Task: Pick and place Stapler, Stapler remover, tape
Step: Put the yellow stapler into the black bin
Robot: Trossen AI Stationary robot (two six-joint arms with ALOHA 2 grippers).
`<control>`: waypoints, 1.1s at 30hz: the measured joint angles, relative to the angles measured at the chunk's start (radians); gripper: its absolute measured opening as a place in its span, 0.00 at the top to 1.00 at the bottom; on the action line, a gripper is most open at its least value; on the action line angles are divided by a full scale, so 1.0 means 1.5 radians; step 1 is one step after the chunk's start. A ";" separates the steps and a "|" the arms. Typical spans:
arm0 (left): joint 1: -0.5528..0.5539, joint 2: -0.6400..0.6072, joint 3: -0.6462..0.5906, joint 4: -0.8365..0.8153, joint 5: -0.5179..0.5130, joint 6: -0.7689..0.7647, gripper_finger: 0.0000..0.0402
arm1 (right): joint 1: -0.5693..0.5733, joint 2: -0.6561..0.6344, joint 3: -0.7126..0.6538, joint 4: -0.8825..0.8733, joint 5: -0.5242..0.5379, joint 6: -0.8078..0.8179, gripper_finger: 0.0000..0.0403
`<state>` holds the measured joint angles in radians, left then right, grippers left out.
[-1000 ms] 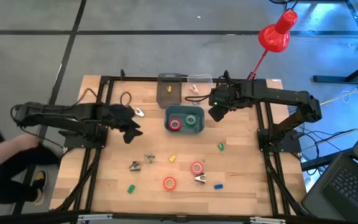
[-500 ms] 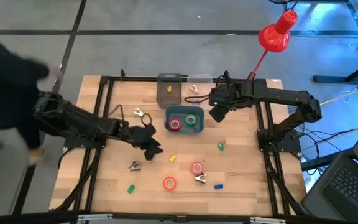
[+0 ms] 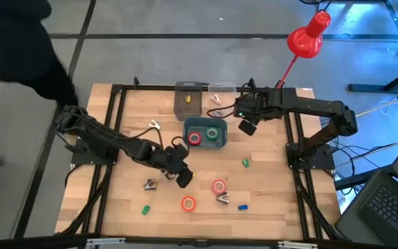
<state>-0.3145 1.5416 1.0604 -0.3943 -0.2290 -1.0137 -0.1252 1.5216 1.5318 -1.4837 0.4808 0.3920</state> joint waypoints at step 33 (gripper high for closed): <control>-0.009 0.195 0.042 0.002 -0.012 0.032 0.42 | -0.051 -0.122 0.000 0.054 -0.001 -0.071 0.64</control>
<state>-0.3284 1.8348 1.1240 -0.3907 -0.2472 -0.9654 -0.2012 1.3388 1.5314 -1.4027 0.4786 0.2858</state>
